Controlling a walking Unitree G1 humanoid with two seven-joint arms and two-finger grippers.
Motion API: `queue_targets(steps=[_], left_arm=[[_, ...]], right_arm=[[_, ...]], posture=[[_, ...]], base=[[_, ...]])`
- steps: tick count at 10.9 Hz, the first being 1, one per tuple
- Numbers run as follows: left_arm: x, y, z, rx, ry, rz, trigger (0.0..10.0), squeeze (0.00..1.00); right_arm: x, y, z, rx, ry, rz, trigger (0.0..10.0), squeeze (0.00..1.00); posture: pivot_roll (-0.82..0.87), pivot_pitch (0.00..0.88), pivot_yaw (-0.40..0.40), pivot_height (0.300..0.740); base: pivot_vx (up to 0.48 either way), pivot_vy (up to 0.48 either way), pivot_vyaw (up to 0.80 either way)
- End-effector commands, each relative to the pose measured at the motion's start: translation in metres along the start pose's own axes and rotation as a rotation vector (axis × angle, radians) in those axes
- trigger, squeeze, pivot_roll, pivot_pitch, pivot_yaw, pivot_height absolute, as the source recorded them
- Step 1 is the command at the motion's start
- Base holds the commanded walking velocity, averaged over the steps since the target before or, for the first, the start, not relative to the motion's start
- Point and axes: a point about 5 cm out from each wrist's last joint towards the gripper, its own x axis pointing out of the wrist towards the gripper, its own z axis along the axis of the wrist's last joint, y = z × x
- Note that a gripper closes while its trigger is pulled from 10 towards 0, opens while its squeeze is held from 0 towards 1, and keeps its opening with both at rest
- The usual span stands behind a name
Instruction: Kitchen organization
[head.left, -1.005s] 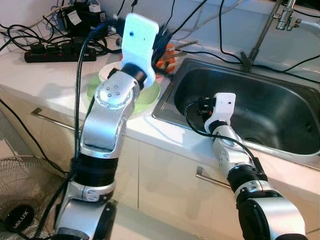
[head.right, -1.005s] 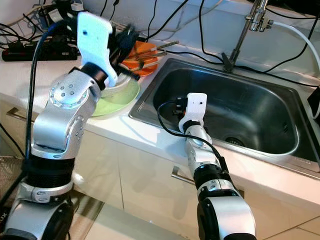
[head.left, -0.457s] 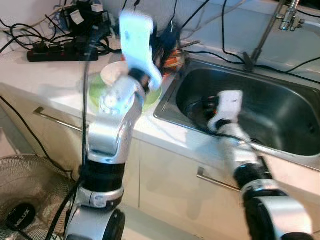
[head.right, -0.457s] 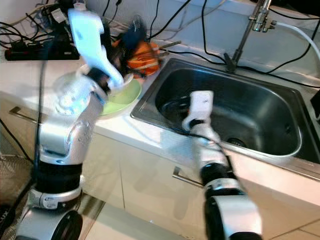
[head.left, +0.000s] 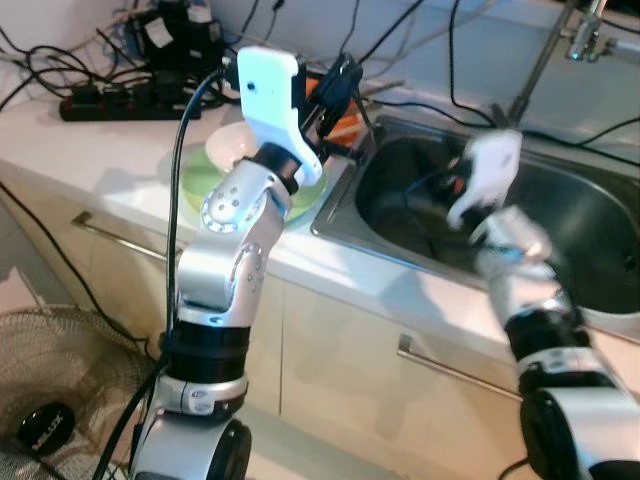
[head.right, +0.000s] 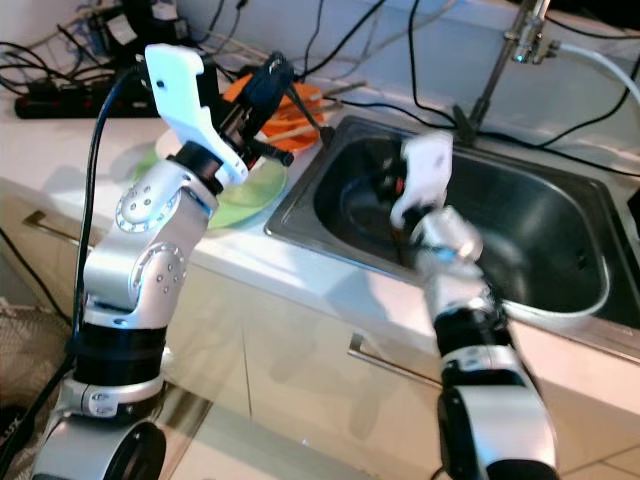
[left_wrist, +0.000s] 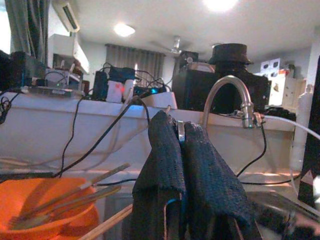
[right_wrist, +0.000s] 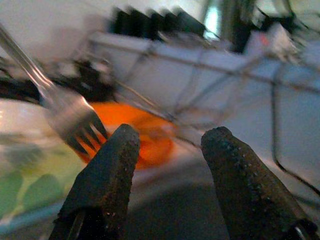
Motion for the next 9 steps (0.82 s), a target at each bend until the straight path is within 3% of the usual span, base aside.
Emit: queue_targets(steps=[1,2,9], left_arm=[[0.001,-0.004,-0.001,-0.011,-0.002,-0.026,10.0,0.00],[0.000,-0.007,0.002,-0.028,-0.015,-0.041,10.0,0.00],[0.002,-0.023,-0.002,-0.094,0.001,-0.135,10.0,0.00]], right_arm=[[-0.003,0.004,0.005,0.010,-0.019,0.082,10.0,0.00],[-0.004,0.012,0.017,-0.002,-0.061,0.183,10.0,0.00],[-0.006,0.038,0.022,0.058,-0.067,0.309,10.0,0.00]], posture=[[0.21,0.000,-0.058,0.740],[0.21,0.006,-0.055,0.740],[0.21,0.012,-0.046,0.740]], base=[[0.000,0.000,0.00],[0.000,0.000,0.00],[0.000,0.000,0.00]])
